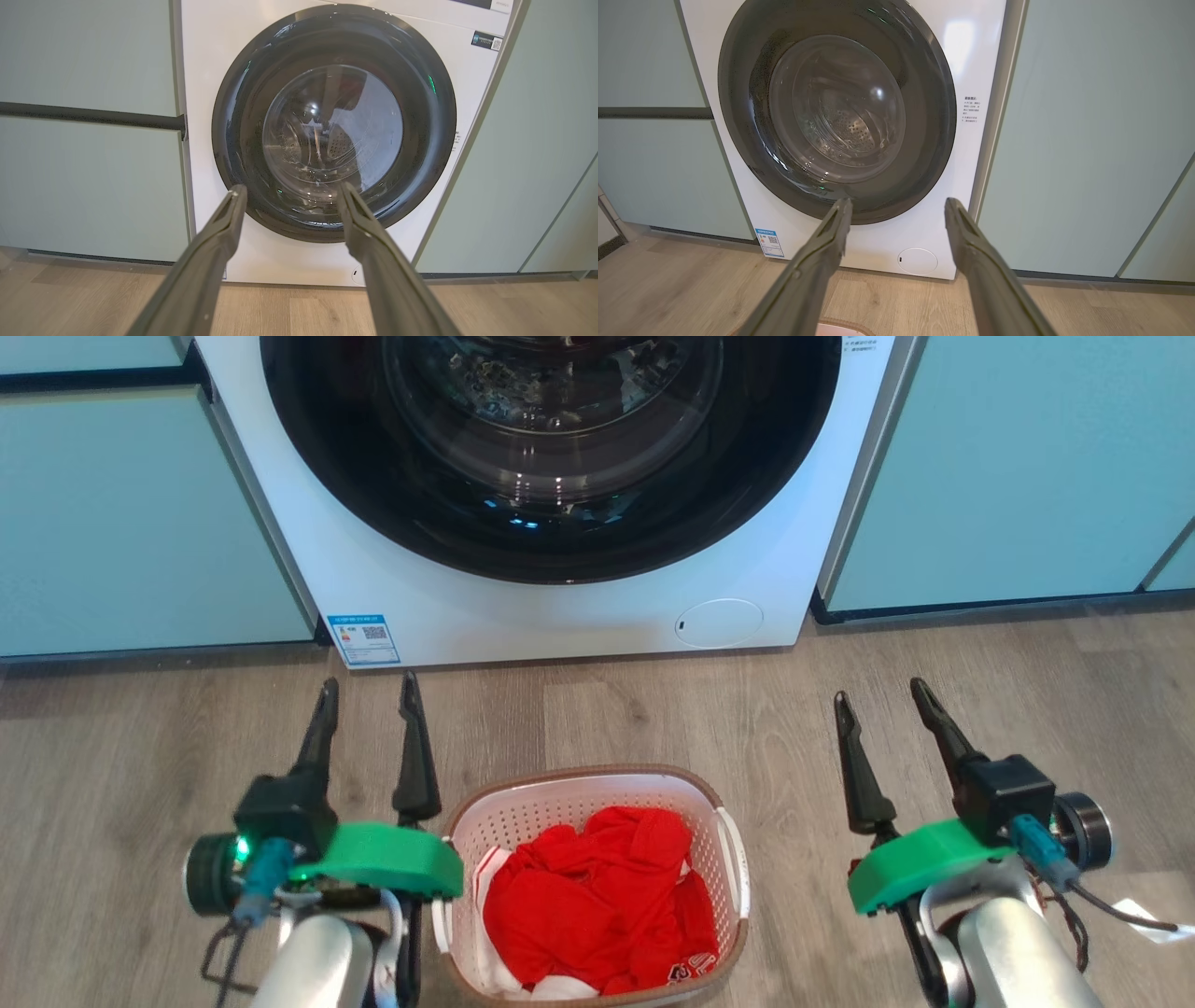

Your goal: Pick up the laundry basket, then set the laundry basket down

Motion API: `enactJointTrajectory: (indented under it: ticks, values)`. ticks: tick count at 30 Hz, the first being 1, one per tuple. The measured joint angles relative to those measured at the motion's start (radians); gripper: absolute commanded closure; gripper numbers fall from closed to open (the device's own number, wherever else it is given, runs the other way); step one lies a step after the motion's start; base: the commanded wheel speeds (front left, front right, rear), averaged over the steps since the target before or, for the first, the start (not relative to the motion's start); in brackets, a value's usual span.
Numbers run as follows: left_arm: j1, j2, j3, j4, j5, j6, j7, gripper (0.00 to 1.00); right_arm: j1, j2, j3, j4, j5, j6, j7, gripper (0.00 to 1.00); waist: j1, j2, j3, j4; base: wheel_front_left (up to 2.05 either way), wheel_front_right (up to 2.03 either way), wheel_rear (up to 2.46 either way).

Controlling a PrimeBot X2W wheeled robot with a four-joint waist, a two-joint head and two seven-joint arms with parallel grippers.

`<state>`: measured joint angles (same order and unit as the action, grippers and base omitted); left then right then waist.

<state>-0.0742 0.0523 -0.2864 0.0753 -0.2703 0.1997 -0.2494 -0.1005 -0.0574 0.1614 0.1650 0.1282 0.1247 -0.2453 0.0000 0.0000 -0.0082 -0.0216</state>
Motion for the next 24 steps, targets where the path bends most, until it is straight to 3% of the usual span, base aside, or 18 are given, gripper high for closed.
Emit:
enactJointTrajectory:
  ticks: [8, 13, 24]
  values:
    - [0.035, 0.000, -0.031, 0.132, 0.012, 0.005, -0.006, 0.00, 0.000, 0.000, 0.004, 0.083, -0.002, 0.000, -0.004, 0.00, 0.0000, 0.0000, -0.005, -0.003, 0.00, 0.00, 0.00]
    - [0.033, 0.000, -0.025, 0.153, -0.032, 0.005, -0.006, 0.00, 0.000, 0.000, 0.003, 0.109, 0.024, 0.000, -0.004, 0.00, 0.0000, 0.0000, -0.005, -0.007, 0.00, 0.00, 0.00]
    - [0.032, 0.000, -0.027, 0.176, -0.011, 0.012, -0.006, 0.00, -0.018, 0.000, 0.011, 0.133, 0.031, 0.000, -0.004, 0.00, 0.0000, 0.0000, -0.006, -0.012, 0.00, 0.00, 0.00]
